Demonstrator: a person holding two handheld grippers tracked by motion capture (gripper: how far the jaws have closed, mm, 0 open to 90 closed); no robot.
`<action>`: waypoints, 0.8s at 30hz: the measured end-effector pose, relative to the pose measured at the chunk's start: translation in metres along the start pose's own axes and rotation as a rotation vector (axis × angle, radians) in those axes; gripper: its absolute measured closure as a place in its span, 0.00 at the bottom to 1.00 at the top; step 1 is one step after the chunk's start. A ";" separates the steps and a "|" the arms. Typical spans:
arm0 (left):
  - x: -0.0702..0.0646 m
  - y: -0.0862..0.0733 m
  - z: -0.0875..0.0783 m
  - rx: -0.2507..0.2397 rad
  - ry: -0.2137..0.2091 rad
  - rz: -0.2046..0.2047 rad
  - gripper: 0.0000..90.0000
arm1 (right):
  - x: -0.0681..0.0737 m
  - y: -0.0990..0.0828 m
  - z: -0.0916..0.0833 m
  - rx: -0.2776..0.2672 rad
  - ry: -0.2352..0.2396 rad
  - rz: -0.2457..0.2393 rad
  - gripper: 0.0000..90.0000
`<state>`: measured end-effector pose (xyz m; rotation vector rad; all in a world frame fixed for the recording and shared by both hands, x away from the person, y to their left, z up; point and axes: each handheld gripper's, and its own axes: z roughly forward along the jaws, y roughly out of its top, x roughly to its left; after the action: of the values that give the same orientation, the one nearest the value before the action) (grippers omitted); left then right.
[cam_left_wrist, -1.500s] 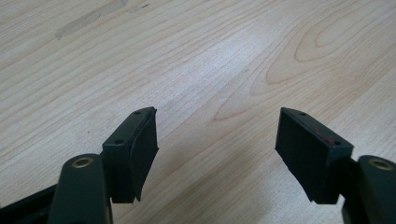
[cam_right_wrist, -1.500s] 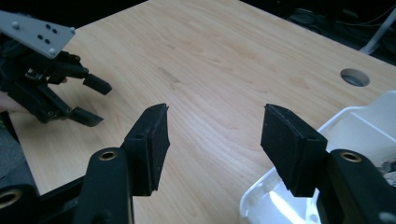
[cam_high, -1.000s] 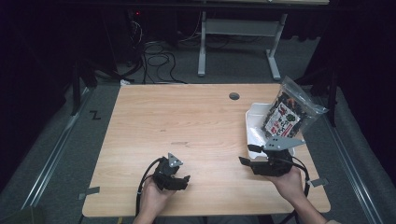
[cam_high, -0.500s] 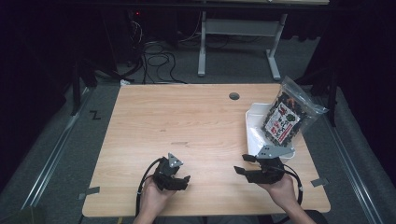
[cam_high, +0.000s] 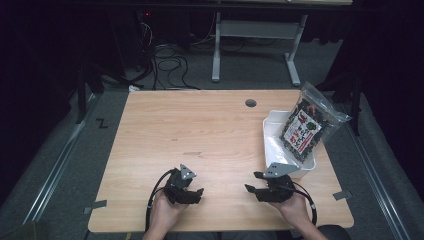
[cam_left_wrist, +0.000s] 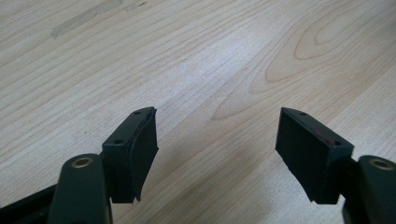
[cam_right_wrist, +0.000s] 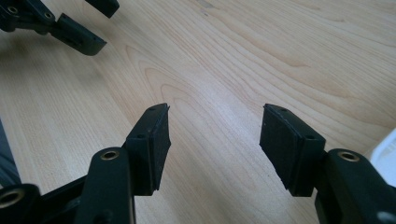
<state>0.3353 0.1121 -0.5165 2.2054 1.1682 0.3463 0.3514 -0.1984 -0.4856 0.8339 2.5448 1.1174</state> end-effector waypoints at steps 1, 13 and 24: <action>0.000 0.000 0.000 -0.002 0.000 -0.001 0.33 | 0.001 -0.002 0.004 0.003 -0.008 -0.008 0.49; -0.002 0.000 0.000 0.000 -0.002 0.005 0.33 | 0.002 -0.011 0.020 0.065 -0.027 -0.031 0.49; -0.003 0.001 0.000 -0.006 -0.004 0.004 0.33 | 0.001 -0.017 0.028 0.102 -0.042 -0.050 0.49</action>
<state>0.3339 0.1096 -0.5156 2.2030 1.1591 0.3464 0.3557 -0.1901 -0.5174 0.8035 2.5909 0.9520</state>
